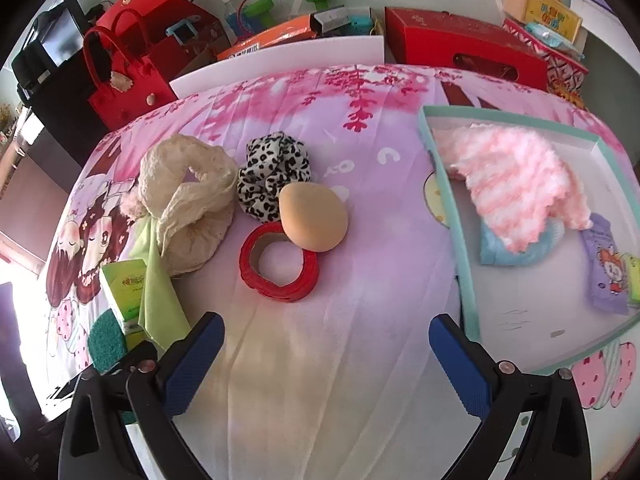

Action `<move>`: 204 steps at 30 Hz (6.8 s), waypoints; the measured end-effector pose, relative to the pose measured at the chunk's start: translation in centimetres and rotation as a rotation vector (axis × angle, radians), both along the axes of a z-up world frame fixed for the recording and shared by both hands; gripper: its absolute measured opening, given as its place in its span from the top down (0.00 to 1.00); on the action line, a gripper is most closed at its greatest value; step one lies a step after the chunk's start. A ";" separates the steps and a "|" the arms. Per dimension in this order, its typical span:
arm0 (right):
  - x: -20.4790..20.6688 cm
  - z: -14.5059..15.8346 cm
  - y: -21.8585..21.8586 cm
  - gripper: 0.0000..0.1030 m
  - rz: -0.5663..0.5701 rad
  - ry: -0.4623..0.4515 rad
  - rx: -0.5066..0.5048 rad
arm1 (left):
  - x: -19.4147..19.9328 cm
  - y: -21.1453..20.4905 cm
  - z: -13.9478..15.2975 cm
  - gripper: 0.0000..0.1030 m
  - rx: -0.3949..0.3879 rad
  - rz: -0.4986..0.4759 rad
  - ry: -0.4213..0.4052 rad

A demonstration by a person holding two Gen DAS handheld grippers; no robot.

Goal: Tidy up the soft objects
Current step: 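Grasp the green scouring sponge with the left gripper while the right gripper approaches the red tape roll, then lift the green sponge with the left gripper while the right gripper grasps the red tape roll, then carry the sponge and tape roll over the white tray and release both, then return both tools to the pile, left gripper toward the green tissue pack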

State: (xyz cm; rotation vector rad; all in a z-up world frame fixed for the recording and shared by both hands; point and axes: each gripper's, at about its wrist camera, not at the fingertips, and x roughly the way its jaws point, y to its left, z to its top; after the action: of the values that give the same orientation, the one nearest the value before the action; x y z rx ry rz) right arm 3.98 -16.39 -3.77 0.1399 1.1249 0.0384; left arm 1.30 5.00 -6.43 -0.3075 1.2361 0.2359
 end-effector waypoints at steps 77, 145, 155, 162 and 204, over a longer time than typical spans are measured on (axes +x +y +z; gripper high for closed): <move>1.5 -1.2 2.7 0.47 0.109 -0.023 -0.037 | -0.2 3.5 4.0 0.36 -0.058 0.072 -0.193; -0.7 2.5 -24.5 0.47 -0.553 -0.136 -0.070 | 3.8 -30.4 5.8 0.36 -0.082 -0.734 -0.260; -0.6 2.1 -25.0 0.47 -0.561 -0.138 -0.077 | 3.8 -31.6 4.7 0.32 -0.075 -0.756 -0.310; -0.6 2.5 -24.7 0.32 -0.548 -0.132 -0.099 | 4.1 -31.2 4.4 0.25 -0.058 -0.738 -0.299; -1.5 5.8 -18.2 0.00 -0.442 -0.144 -0.139 | 7.0 -16.1 7.1 0.05 0.075 -0.294 -0.264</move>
State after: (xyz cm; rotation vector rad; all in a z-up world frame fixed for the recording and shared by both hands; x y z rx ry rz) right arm 2.44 -34.61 2.08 0.2546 0.9295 -0.4172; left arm 8.26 -11.08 0.63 -0.0860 0.9938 -0.0127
